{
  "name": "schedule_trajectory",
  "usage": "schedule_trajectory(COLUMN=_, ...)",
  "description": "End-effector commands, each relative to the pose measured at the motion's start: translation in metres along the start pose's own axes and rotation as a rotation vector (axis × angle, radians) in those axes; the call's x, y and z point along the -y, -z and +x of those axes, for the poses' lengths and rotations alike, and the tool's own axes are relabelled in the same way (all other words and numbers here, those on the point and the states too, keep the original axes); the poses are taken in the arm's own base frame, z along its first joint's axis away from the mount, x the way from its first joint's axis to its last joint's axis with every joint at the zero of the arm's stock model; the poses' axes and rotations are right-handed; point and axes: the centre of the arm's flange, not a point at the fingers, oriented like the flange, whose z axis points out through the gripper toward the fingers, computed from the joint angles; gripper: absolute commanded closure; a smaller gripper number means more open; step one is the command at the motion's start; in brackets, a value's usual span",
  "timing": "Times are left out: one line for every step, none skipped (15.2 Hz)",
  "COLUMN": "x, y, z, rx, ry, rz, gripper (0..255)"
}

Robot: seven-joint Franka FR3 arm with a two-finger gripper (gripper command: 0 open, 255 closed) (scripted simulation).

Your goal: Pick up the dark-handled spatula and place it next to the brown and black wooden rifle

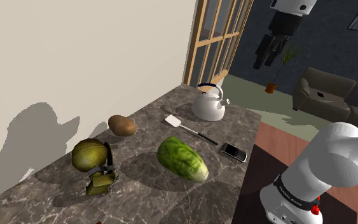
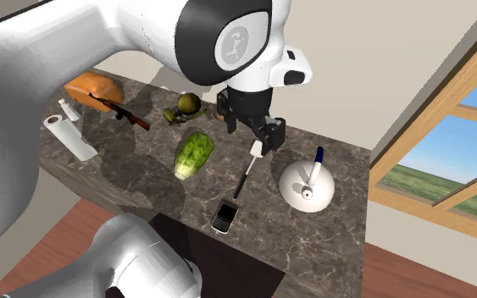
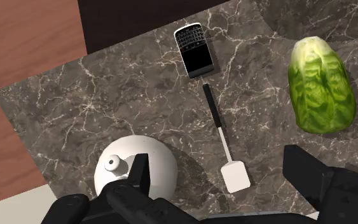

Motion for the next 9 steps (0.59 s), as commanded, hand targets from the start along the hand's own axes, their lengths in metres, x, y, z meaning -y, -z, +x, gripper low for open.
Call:
schedule_trajectory(x=0.000, y=0.000, z=0.000, rx=0.000, ry=0.000, rz=0.000, gripper=0)
schedule_trajectory(x=0.003, y=-0.011, z=0.007, rx=0.004, ry=0.010, rz=-0.001, gripper=0)
schedule_trajectory(x=0.006, y=-0.023, z=0.013, rx=0.008, ry=0.020, rz=-0.001, gripper=0)
schedule_trajectory(x=0.009, y=-0.034, z=0.019, rx=0.012, ry=0.031, rz=-0.002, gripper=0)
schedule_trajectory(x=0.012, y=-0.046, z=0.026, rx=0.016, ry=0.041, rz=-0.003, gripper=0)
schedule_trajectory(x=0.015, y=-0.058, z=0.032, rx=0.020, ry=0.051, rz=-0.003, gripper=0)
schedule_trajectory(x=0.018, y=-0.069, z=0.038, rx=0.023, ry=0.061, rz=-0.004, gripper=0)
schedule_trajectory(x=0.021, y=-0.081, z=0.044, rx=0.027, ry=0.072, rz=-0.005, gripper=0)
schedule_trajectory(x=0.024, y=-0.093, z=0.050, rx=0.031, ry=0.082, rz=-0.006, gripper=0)
